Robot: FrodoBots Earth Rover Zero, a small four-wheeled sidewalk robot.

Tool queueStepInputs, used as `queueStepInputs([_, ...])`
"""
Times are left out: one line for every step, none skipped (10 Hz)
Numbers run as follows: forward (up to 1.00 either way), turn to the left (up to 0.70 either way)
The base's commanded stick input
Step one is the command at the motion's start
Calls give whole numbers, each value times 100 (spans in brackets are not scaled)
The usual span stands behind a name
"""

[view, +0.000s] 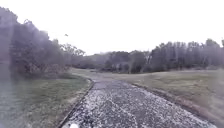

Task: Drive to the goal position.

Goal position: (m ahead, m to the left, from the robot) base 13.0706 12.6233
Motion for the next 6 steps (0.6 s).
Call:
queueStepInputs([70,0])
queueStepInputs([70,0])
queueStepInputs([70,0])
queueStepInputs([70,0])
queueStepInputs([70,0])
queueStepInputs([70,0])
